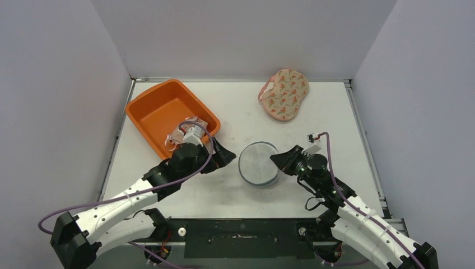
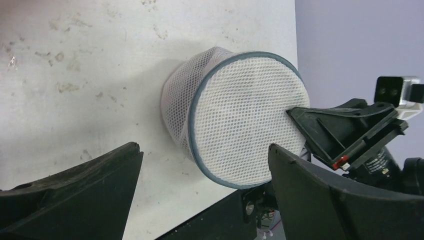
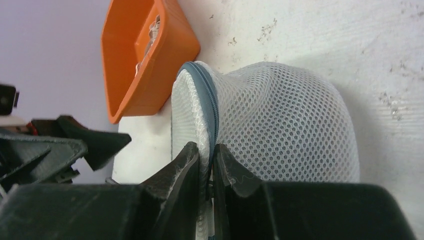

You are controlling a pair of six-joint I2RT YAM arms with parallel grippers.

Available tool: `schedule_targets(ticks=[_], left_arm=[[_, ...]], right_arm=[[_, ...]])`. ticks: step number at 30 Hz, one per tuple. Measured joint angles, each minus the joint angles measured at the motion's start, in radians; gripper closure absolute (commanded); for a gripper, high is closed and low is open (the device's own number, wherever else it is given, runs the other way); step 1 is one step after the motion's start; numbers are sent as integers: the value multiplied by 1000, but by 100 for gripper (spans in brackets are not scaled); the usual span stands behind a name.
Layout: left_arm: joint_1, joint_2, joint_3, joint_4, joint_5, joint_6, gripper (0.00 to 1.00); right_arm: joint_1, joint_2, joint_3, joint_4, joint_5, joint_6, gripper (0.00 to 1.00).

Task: Unzip the laundry bag and remove the bra
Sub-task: Adjust the laundry bag at the center of the board.

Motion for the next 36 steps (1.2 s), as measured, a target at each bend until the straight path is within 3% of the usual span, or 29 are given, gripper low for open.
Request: schedule_targets(ticks=[4,8,13,21,29,32,36], left_arm=[[-86,-103,-40,-65,-127,-106,4],[-254,-178,-106,-32,-256,-198,4],[-393,-100,-163,31,-343,-284,4],[-503,42,-131,52,-452,-381,4],[-549,91,-93,55,-534,-463,0],[-548,95,-93,59,-549,-473,12],[-547,122,-92,114,-548,-455,15]], right_arm=[[91,-8,-37,9,140,138,95],[207,-34,-80,28,293,265,95],[341,-30,-109,44,483,407,95],[536,63,-109,62,712,554,95],[595,108,-109,63,799,625,95],[600,90,-109,60,812,625,95],[602,55,-110,53,813,595,94]])
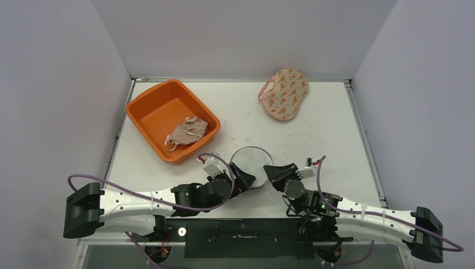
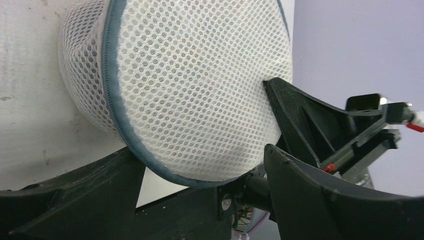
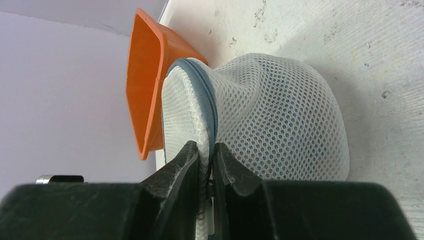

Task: Unzip the laundry bag and remove the bra
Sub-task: Adjust the laundry bag at the center of the board.

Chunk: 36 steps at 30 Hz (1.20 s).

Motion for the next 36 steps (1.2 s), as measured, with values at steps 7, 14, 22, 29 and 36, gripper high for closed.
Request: schedule_targets(ticks=[7,14,22,29,36], left_arm=[[2,97,25,31,32,19,32],[23,116,32,33,58,59,89],[163,97,39,48,224,183,100],[449,79,24,109,651,402,100],[510,86,80,45,883,593,100]], right_arm=[[2,-8,0,-14,-2,-35,89],[6,-32,0,-16,-41,-130,11],[5,-152,106,-261,-86,-351,10],[-15,-280,247,-419,-92,-553,10],[-48,-193,259,-443,-194,-676,8]])
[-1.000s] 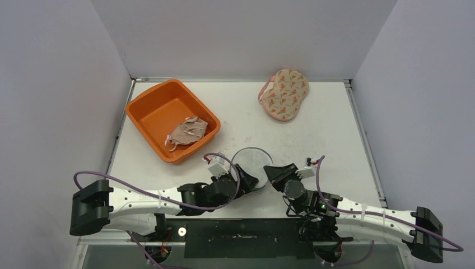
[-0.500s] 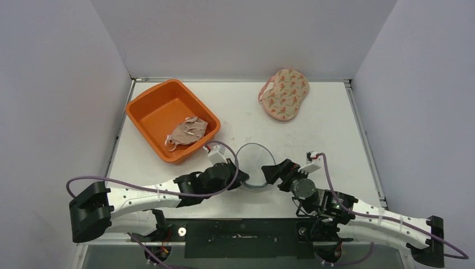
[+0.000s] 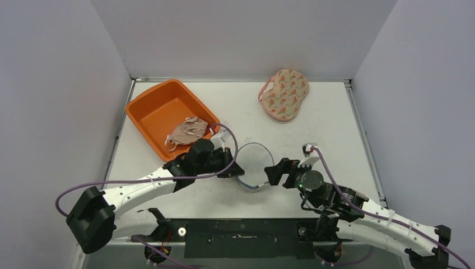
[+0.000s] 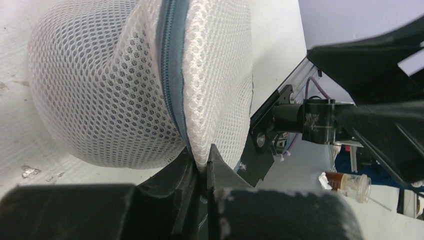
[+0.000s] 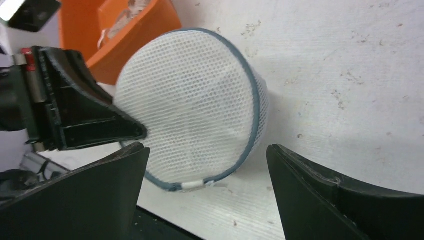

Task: Unzip the laundry bag and remove the bra
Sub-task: Adjust the laundry bag at the center of the board.

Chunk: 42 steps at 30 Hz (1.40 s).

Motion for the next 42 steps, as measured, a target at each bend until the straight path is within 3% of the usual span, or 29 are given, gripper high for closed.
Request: schedule_targets(ticks=[2,7,10,12,15,21,30,38,40,42], left_arm=[[19,0,4,-15,35,32,100],[50,2,19,-94,67,106,100],[62,6,28,-115,73,136,100],[69,15,28,-116,81,145,100],[75,42,28,-115,93,156,100],[80,105,38,-113,113,168,100],[85,198,93,-101,137,188,100],[87,234,132,-93,152,192,99],[87,235,141,-93,156,194,88],[87,235,152,-99,157,199,68]], right_arm=[[-79,44,-1,22,-84,-42,7],[-470,151,-21,142,-433,-113,2],[-699,198,-80,248,-681,-116,10],[-786,243,-120,316,-816,-113,12],[-811,295,-163,388,-962,-108,13],[-809,365,-169,486,-1098,-126,24],[-808,510,-169,509,-1108,-162,37],[-781,520,-168,554,-1109,-156,64],[-773,521,-168,567,-1108,-145,71],[-761,519,-168,578,-1101,-127,78]])
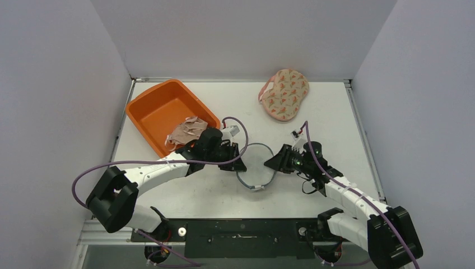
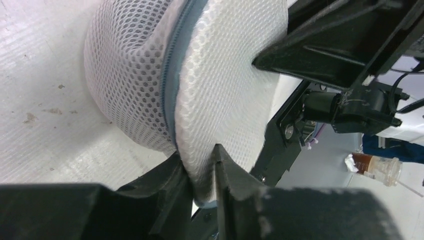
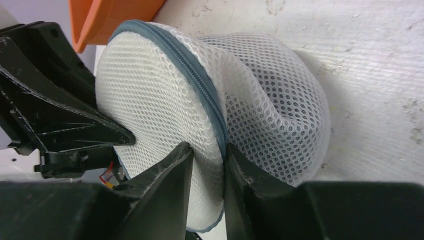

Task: Unzip the laundry bag and remove the bra
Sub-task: Adjust the laundry bag at the center of the board.

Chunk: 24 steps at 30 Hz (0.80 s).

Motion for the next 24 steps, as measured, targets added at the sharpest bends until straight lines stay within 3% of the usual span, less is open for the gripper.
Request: schedule_targets(ticks=[3,7,15,20,24], left_arm=[[2,0,15,-7,-16,-3,31],[4,-48,1,-4,-79,-60,3],[-25,-314,-201,41,-262,-283,4],[-166,-463,-387,76,-465,-478,4],[-270,-506,-417,89,-594,-595,4]], right_arm=[[26,-27,-6,17,16,47,94],[56,-101,-41,74,39,143,95],[87,-174,-179,216,176,391,95],[190,-253,-251,257,353,529,95],[292,-298,-252,256,496,581,95]])
